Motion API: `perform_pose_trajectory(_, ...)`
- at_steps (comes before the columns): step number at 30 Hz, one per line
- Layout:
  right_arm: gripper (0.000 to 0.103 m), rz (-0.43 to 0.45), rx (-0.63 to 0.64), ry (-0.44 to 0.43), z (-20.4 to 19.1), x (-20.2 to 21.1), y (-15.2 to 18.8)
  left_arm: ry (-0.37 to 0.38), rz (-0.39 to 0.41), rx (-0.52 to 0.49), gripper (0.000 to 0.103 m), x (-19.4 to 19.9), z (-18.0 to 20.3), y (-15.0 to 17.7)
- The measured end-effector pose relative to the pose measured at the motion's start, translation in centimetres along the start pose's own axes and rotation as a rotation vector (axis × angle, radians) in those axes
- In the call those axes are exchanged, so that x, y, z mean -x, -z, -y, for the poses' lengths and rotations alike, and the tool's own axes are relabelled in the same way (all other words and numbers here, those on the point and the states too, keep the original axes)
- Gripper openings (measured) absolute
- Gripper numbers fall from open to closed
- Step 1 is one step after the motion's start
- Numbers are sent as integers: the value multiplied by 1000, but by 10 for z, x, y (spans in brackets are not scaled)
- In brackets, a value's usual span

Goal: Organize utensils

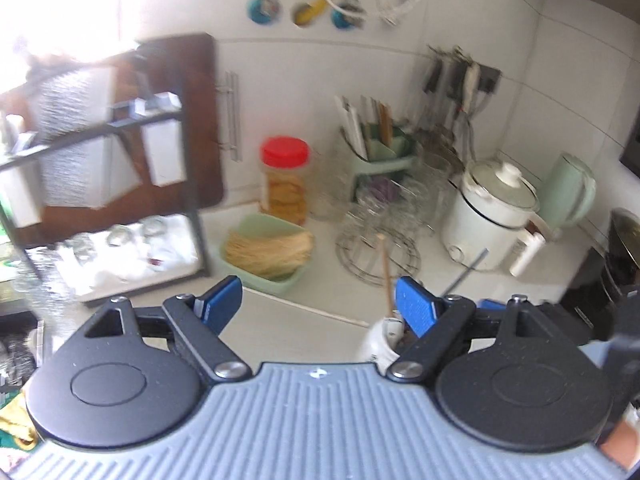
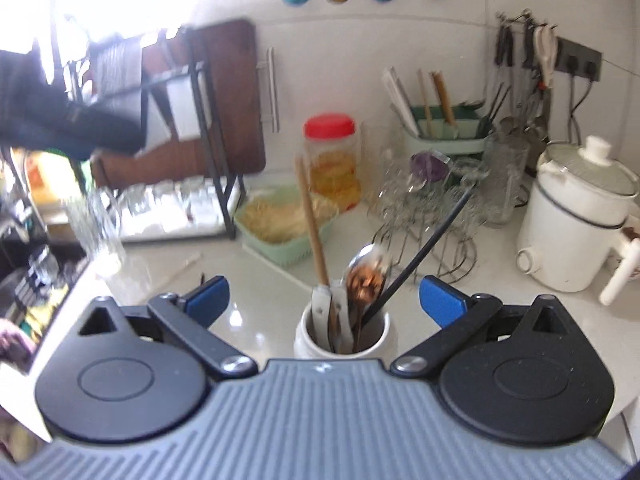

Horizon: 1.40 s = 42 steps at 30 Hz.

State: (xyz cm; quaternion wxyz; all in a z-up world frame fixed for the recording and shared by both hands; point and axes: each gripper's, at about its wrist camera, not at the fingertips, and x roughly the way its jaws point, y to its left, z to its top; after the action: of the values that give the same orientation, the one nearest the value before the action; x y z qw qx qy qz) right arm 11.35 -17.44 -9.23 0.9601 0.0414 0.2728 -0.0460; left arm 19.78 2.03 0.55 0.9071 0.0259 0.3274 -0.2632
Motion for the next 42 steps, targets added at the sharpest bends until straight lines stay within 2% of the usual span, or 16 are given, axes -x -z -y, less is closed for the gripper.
perform_pose_trajectory(7,103,81,7,-2,24,58,-38,-109,59,79,87,45,13,2)
perform_pose_trajectory(13,103,123,-55,-61,57,106,-47,-161,69,123,87,72,42,22)
perform_pose_trajectory(21,103,91,-51,-103,73,138,-21,-199,47,162,88,92,76,63)
perform_pose_trajectory(31,103,23,-21,-141,76,151,17,-235,0,194,88,99,103,111)
perform_pose_trajectory(42,103,-14,-7,-154,80,160,37,-272,-29,210,88,108,116,136)
